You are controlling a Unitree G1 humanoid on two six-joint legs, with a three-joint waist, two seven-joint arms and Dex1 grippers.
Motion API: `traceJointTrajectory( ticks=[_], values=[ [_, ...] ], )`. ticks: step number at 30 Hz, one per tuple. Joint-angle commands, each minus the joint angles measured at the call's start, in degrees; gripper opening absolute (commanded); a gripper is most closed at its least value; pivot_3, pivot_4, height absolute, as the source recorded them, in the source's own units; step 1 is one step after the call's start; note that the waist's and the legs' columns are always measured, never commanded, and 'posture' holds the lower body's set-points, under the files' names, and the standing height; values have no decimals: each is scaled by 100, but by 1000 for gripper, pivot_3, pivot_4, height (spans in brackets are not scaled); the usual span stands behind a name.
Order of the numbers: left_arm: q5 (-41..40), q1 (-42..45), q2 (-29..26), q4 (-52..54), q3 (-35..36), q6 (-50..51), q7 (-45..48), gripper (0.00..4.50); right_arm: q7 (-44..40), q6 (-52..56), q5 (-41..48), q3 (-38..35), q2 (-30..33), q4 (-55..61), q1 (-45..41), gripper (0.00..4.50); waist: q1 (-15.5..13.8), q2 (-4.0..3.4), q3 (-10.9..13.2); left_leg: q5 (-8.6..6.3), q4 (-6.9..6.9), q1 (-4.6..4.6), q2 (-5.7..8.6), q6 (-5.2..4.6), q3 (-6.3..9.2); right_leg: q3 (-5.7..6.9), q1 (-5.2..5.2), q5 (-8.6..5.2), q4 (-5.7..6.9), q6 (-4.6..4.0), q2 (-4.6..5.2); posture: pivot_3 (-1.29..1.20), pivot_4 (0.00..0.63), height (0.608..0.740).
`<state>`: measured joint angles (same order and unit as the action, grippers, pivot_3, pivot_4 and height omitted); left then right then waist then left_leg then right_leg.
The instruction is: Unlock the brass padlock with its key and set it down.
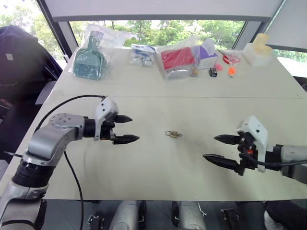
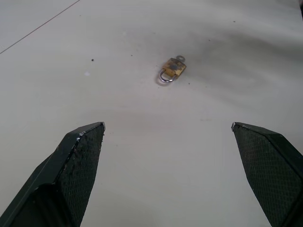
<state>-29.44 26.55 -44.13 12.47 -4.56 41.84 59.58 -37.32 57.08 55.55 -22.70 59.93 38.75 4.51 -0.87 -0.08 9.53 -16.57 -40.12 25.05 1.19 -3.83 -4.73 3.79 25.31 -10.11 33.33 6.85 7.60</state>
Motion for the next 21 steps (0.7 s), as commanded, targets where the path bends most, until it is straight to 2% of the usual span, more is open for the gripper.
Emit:
traceJointTrajectory(
  ticks=[1,6,15,21],
  values=[
    [-120,-52,-42,194,195,30,1,4445,-7,-85,-30,-25,-38,43,-125,4500,5,0,0,0,0,0,0,0,0,0,0,0,0,0,0,0,150,735],
    [-14,-147,-177,223,147,26,44,4445,5,-88,-74,102,-109,12,-229,4500,6,0,0,1,0,0,0,1,0,0,2,0,0,0,-1,0,150,735],
    [311,26,-93,76,18,-217,-155,4445,81,-55,-100,256,-272,-41,-339,4500,3,0,0,4,0,0,1,7,-1,0,1,0,1,0,0,0,150,735],
    [594,760,42,-700,-370,-678,376,4445,199,75,13,312,-304,-149,-607,4500,-17,0,0,3,0,0,1,6,0,2,2,1,2,-1,-4,0,150,735]
  ],
)
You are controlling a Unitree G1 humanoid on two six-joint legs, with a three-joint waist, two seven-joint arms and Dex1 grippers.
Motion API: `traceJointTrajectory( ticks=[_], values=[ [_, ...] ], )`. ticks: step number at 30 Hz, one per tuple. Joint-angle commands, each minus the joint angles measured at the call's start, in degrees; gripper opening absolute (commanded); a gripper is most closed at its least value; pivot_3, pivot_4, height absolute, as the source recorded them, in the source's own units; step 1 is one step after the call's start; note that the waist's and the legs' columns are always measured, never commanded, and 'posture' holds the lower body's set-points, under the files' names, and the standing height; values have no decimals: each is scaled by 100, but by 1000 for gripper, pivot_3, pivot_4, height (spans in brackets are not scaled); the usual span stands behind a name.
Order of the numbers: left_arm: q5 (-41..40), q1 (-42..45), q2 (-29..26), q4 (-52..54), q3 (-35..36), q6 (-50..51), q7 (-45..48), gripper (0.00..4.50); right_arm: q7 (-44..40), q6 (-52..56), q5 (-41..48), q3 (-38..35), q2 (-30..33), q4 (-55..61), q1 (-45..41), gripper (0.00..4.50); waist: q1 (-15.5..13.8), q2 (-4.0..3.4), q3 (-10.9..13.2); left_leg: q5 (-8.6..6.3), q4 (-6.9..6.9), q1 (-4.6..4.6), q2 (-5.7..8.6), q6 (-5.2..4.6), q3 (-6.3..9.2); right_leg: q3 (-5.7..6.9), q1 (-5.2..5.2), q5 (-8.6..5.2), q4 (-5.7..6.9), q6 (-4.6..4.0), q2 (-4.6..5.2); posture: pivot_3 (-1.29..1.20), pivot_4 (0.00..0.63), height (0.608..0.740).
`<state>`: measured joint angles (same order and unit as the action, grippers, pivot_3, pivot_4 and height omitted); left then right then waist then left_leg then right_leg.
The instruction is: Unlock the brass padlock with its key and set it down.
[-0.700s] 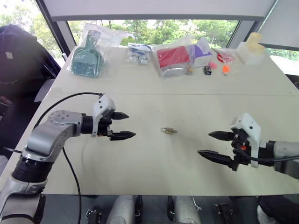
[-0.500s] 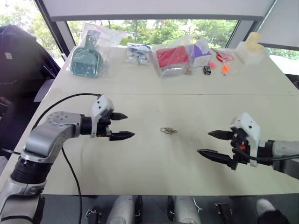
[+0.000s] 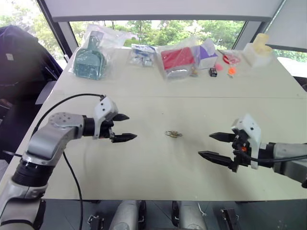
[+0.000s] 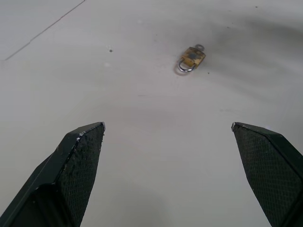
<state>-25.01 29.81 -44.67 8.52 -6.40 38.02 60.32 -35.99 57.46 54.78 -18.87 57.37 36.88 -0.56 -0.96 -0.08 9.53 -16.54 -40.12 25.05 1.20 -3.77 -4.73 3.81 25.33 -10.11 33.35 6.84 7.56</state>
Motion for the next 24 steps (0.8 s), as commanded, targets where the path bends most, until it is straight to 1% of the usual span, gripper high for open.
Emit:
traceJointTrajectory(
  ticks=[1,3,6,8,10,13,16,20,24],
  values=[
    [278,676,151,-545,-366,-433,479,4445,139,53,117,-33,-112,37,-155,4500,-20,1,0,0,-1,0,0,0,0,1,-1,0,1,0,0,0,150,735],
    [588,1251,302,-1119,-868,-798,1056,4445,308,42,103,32,-281,27,-222,4500,-42,2,-1,0,-2,0,3,-1,-2,0,-2,0,-1,0,-1,0,150,735],
    [1286,2282,892,-2430,-1679,-1734,1816,4445,571,3,8,5,-577,82,-92,4500,-151,3,-1,1,-5,0,6,-4,-9,-1,-1,1,-1,0,-2,0,150,735],
    [1939,2895,1347,-3425,-2204,-2486,1988,4445,709,4,-3,-110,-715,206,109,4500,-198,4,-2,1,-8,1,9,-7,-8,1,-5,1,-1,0,-1,0,150,735],
    [2402,3468,1851,-4345,-2531,-2855,2035,4445,872,6,1,-243,-825,353,310,4500,-208,6,-2,-3,-11,4,12,-14,-13,0,-6,1,-5,0,1,0,150,735],
    [2615,4239,2764,-5661,-2533,-3061,2007,4445,1190,-25,84,-437,-1066,591,583,4500,-184,8,-1,-12,-21,26,12,-31,-13,0,5,3,-10,2,1,0,150,735],
    [2954,4648,3410,-6713,-2578,-3618,1869,4445,1489,-56,116,-518,-1331,841,848,4500,-164,10,1,-28,-40,35,12,-60,-11,3,6,6,-9,9,0,0,150,735],
    [3218,4849,4010,-7605,-2476,-3796,1708,4445,1844,-104,151,-604,-1595,1091,1095,4500,-126,11,1,-36,-55,34,10,-73,-14,0,2,10,-6,18,2,0,150,735],
    [3501,4847,4328,-8042,-2435,-3951,1568,4445,2119,-160,188,-679,-1755,1288,1288,4500,-134,11,2,-38,-81,37,5,-75,-9,1,1,9,6,16,1,0,150,735]
  ],
)
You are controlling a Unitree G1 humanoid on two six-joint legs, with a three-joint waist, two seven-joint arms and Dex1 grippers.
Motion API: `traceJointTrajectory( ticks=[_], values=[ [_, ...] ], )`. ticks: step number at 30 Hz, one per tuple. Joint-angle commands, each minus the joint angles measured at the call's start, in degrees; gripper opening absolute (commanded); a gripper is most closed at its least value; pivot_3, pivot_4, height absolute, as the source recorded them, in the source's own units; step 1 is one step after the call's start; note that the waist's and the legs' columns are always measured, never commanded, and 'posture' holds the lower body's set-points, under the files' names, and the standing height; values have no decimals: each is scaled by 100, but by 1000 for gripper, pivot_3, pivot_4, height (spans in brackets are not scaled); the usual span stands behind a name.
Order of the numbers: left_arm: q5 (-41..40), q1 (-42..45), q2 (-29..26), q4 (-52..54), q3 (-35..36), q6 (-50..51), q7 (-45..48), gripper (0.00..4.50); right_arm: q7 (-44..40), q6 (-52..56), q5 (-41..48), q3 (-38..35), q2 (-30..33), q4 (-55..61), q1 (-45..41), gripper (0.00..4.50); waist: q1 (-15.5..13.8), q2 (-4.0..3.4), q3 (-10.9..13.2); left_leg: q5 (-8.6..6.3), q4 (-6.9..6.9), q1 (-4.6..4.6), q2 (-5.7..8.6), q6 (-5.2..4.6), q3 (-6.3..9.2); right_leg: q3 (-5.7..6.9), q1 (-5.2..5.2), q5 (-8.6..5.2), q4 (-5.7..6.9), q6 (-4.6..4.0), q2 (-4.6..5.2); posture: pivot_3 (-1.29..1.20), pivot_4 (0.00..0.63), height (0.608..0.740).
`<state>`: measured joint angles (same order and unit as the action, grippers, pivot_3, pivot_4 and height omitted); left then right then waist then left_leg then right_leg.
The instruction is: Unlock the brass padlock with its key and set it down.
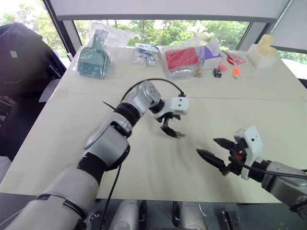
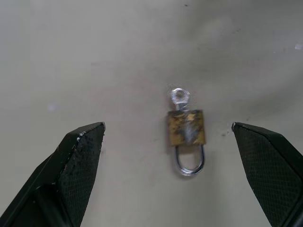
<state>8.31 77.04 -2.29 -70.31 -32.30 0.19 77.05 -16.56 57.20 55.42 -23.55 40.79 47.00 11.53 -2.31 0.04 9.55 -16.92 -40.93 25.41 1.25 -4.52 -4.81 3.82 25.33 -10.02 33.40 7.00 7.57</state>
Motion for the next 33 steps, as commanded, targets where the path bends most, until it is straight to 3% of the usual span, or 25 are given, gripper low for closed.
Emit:
traceJointTrajectory(
  ticks=[1,6,7,9,14,16,24,28,33],
  values=[
    [218,121,142,-220,179,-176,-141,4445,227,-154,135,-225,-122,311,123,4500,-1,0,0,0,-2,-1,-1,0,1,0,-2,0,0,0,0,0,150,735],
    [497,38,298,-383,229,-234,-318,4445,424,-246,170,-196,-201,375,210,4500,-13,-1,-2,-1,-5,-1,-1,-1,2,0,-5,0,-1,0,2,0,150,735],
    [548,3,319,-398,236,-227,-316,4220,453,-261,164,-161,-208,366,196,4500,-15,-1,-2,-1,-5,-2,-1,-1,2,0,-6,0,0,0,2,0,150,735],
    [594,-68,354,-410,285,-216,-219,3718,499,-292,153,-99,-199,314,132,4500,-11,0,-2,-1,-7,-2,-1,-1,2,0,-8,0,-1,0,2,0,150,735],
    [796,-219,310,-385,255,-326,-27,1400,550,-327,167,-31,-155,226,35,4500,-8,-1,-3,-2,-6,-2,-1,-3,3,0,-7,0,-1,0,2,0,150,735],
    [837,-247,287,-366,277,-357,33,706,555,-330,178,-22,-142,201,17,4500,-5,-1,-4,-3,-7,-3,-1,-3,2,0,-8,0,-1,0,2,0,150,735],
    [150,-358,-360,721,1259,-1427,-512,711,1081,-356,1189,112,-678,-469,-818,4500,19,-2,-2,-2,-6,-4,-7,-2,1,-4,2,2,8,1,3,0,150,735],
    [-913,-831,-734,2342,1937,-1361,176,711,1076,-347,1502,349,-678,-793,-1430,4500,-3,-6,-4,-2,-5,-2,-7,0,2,-3,2,2,10,-1,9,0,150,735],
    [-1196,-1789,-1278,4507,2026,-688,5,711,1220,-385,1997,531,-848,-1594,-2520,4500,82,-11,-6,-3,-5,-4,-2,2,-3,-9,-4,6,3,-7,11,0,150,735]
  ],
)
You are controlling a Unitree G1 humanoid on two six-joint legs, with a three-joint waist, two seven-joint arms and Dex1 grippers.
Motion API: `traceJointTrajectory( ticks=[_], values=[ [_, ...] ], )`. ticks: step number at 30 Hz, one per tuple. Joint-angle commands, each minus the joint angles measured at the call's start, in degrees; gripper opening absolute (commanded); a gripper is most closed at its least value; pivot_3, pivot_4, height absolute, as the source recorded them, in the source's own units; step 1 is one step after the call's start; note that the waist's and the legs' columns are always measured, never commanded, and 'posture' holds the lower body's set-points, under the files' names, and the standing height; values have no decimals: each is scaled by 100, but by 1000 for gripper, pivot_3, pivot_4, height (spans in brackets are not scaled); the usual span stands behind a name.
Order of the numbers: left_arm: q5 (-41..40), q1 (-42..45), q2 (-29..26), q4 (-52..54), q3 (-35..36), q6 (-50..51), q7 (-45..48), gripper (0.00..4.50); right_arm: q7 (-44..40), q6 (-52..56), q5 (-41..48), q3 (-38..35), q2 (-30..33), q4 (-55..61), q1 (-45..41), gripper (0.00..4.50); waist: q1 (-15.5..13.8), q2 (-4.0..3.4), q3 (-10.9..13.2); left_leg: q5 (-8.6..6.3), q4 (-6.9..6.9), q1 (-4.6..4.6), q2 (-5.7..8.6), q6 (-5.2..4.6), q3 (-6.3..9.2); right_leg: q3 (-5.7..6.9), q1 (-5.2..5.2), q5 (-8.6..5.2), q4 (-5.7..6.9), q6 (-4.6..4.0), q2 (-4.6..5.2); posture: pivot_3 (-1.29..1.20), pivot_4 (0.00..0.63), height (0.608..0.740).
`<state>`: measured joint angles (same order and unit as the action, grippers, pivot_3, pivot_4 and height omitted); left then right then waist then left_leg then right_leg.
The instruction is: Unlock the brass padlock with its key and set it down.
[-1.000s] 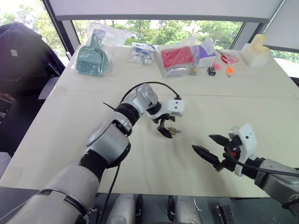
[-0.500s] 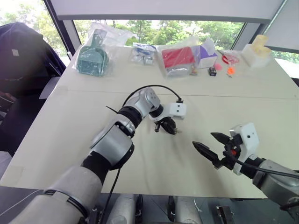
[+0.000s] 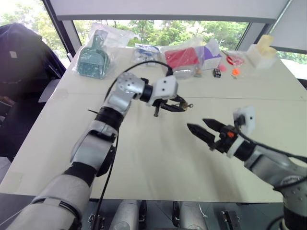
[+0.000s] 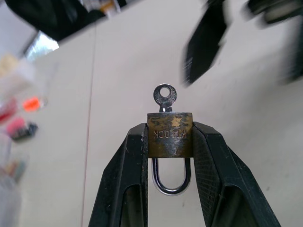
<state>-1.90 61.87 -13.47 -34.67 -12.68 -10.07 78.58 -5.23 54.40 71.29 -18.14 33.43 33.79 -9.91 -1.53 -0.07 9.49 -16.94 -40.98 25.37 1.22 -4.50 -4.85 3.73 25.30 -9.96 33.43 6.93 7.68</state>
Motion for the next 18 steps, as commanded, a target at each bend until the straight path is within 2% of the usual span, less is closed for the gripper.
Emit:
traceJointTrajectory(
  ticks=[1,5,14,17,18],
  values=[
    [-198,-416,-220,1251,81,498,-253,711,160,-132,596,-13,-204,-471,-594,4500,20,0,0,0,0,0,-1,1,1,1,1,0,1,0,-2,0,150,735],
    [-304,-658,-308,1853,120,813,-570,711,282,-141,943,-27,-288,-850,-1017,4500,-7,0,0,6,-1,-1,2,8,2,4,0,8,11,14,-5,0,150,735],
    [-359,-694,-341,2046,-10,808,-814,711,356,-181,1217,-29,-255,-1035,-1107,4500,8,-1,0,6,-1,-2,4,5,0,4,-1,10,13,18,-13,0,150,735],
    [-339,-694,-325,2008,-23,738,-885,711,437,-237,1332,-55,-284,-953,-1052,3701,9,-1,0,6,-1,-2,4,5,-1,4,-1,10,14,20,-13,0,150,735],
    [-327,-685,-315,1977,-24,701,-906,711,469,-249,1379,-49,-285,-915,-1021,3133,10,-1,0,6,-1,-2,4,5,-1,4,-1,10,14,20,-13,0,150,735]
  ],
)
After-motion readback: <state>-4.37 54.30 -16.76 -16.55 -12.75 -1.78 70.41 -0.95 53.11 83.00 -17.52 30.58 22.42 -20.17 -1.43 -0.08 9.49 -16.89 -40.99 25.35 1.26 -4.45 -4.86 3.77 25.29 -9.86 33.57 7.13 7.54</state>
